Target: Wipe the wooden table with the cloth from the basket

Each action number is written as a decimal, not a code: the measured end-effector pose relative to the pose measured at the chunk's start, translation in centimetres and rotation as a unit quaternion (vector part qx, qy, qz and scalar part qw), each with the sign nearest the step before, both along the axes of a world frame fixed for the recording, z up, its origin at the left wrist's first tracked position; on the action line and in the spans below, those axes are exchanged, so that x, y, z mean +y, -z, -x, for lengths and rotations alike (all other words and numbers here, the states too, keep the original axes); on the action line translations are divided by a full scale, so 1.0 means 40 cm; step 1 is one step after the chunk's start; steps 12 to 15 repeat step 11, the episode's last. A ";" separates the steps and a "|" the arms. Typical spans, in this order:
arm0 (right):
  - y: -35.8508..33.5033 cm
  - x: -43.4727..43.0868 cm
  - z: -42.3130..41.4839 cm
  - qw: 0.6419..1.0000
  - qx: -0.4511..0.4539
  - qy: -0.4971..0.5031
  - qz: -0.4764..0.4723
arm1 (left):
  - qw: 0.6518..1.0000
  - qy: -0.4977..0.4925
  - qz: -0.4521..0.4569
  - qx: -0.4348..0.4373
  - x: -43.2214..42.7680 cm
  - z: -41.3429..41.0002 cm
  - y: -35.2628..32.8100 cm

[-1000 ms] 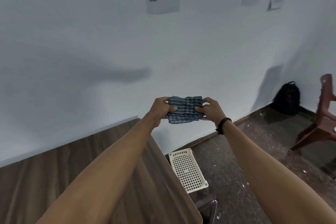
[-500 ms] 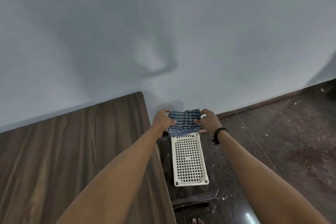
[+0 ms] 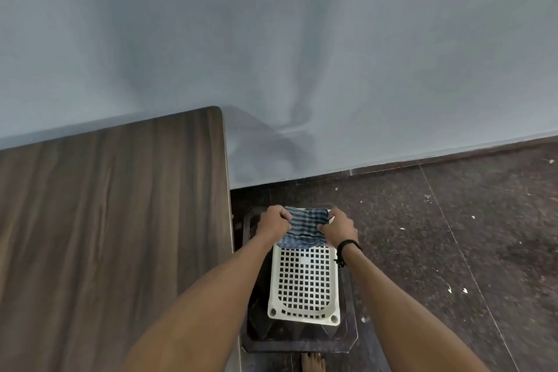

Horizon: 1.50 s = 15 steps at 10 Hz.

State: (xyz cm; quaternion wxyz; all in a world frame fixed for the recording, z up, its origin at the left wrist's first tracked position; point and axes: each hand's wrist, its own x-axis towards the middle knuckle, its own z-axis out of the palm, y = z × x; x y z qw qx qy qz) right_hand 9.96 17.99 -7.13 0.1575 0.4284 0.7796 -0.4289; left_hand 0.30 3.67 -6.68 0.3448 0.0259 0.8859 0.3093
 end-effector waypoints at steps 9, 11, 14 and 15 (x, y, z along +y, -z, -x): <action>0.149 0.011 0.003 0.961 -0.086 -0.155 -0.211 | 0.920 0.290 0.213 0.156 0.032 -0.040 0.110; 0.027 -0.024 0.075 0.958 -0.015 -0.153 -0.241 | 0.923 0.275 0.150 0.225 0.023 0.011 0.015; 0.027 -0.024 0.075 0.958 -0.015 -0.153 -0.241 | 0.923 0.275 0.150 0.225 0.023 0.011 0.015; 0.027 -0.024 0.075 0.958 -0.015 -0.153 -0.241 | 0.923 0.275 0.150 0.225 0.023 0.011 0.015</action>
